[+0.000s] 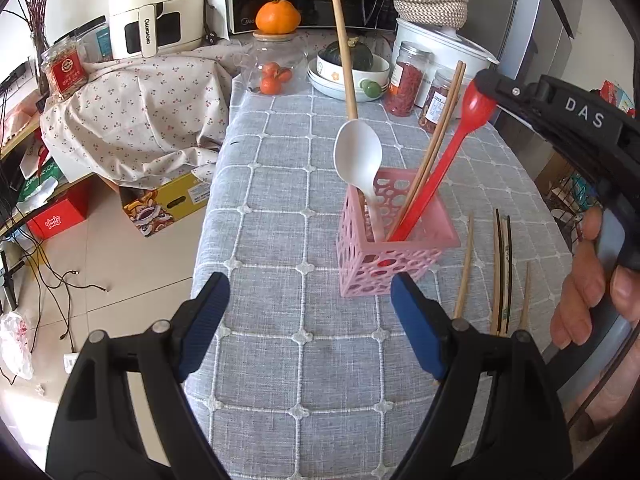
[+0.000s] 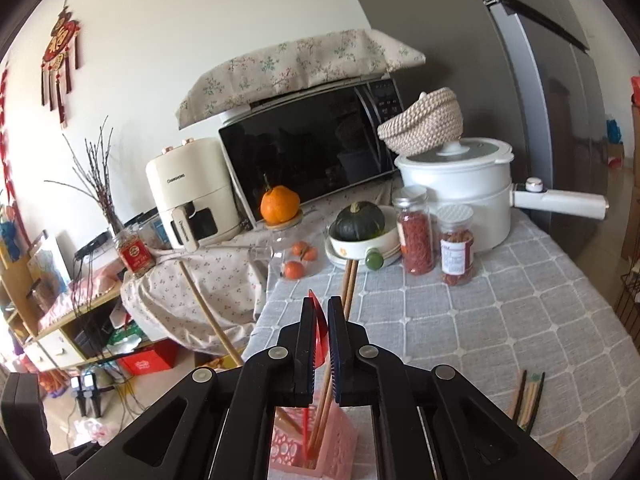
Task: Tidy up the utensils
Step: 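Place the white spoon in the pink holder while the right tool inserts the red spoon, then move the left tool to a loose wooden chopstick and grasp it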
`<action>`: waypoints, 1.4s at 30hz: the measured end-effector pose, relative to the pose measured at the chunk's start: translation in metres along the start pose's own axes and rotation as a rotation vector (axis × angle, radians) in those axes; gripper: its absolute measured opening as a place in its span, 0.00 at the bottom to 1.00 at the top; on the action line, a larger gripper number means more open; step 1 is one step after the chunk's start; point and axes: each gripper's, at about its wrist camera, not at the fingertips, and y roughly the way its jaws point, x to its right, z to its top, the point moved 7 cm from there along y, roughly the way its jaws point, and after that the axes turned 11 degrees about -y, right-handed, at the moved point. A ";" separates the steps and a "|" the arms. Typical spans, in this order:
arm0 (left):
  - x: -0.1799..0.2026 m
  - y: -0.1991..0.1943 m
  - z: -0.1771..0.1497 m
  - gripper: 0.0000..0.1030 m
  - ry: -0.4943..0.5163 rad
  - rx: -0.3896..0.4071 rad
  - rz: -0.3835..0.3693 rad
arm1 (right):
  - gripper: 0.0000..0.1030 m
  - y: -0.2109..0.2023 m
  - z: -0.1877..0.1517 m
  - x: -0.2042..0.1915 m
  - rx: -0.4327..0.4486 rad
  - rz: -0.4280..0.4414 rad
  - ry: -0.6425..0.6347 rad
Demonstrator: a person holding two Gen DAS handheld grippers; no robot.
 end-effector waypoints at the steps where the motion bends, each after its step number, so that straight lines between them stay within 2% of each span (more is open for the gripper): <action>1: 0.001 0.000 0.000 0.80 0.004 0.000 0.001 | 0.15 0.002 -0.002 -0.001 -0.012 0.016 -0.001; 5: 0.003 -0.002 -0.001 0.80 0.008 0.002 -0.002 | 0.41 -0.004 0.003 -0.002 0.001 0.031 -0.002; 9: 0.008 -0.004 -0.001 0.80 0.012 0.000 -0.016 | 0.53 -0.018 0.012 0.001 0.013 0.039 -0.014; 11: 0.012 -0.005 -0.002 0.81 0.024 -0.002 -0.023 | 0.64 -0.023 0.014 0.003 -0.003 0.051 -0.023; 14: 0.020 -0.005 -0.006 0.81 0.045 -0.009 -0.029 | 0.73 -0.034 0.013 0.010 -0.026 0.055 -0.048; 17: 0.028 -0.004 -0.008 0.82 0.059 -0.021 -0.037 | 0.84 -0.044 0.008 0.023 -0.043 0.020 -0.102; 22: 0.042 0.001 -0.013 0.83 0.073 -0.054 -0.053 | 0.89 -0.057 -0.007 0.049 -0.095 -0.057 -0.203; 27: 0.061 0.009 -0.022 0.87 0.093 -0.102 -0.065 | 1.00 -0.060 -0.028 0.079 -0.203 -0.095 -0.194; 31: 0.081 0.016 -0.031 0.87 0.154 -0.130 -0.057 | 1.00 -0.060 -0.044 0.105 -0.297 -0.119 -0.156; 34: 0.098 0.022 -0.037 0.87 0.210 -0.148 -0.043 | 1.00 -0.056 -0.061 0.128 -0.401 -0.155 -0.121; 38: 0.123 0.033 -0.043 0.87 0.274 -0.183 -0.040 | 1.00 -0.055 -0.090 0.162 -0.551 -0.190 -0.013; 42: 0.146 0.050 -0.047 0.87 0.317 -0.221 -0.033 | 1.00 -0.058 -0.113 0.190 -0.654 -0.207 0.084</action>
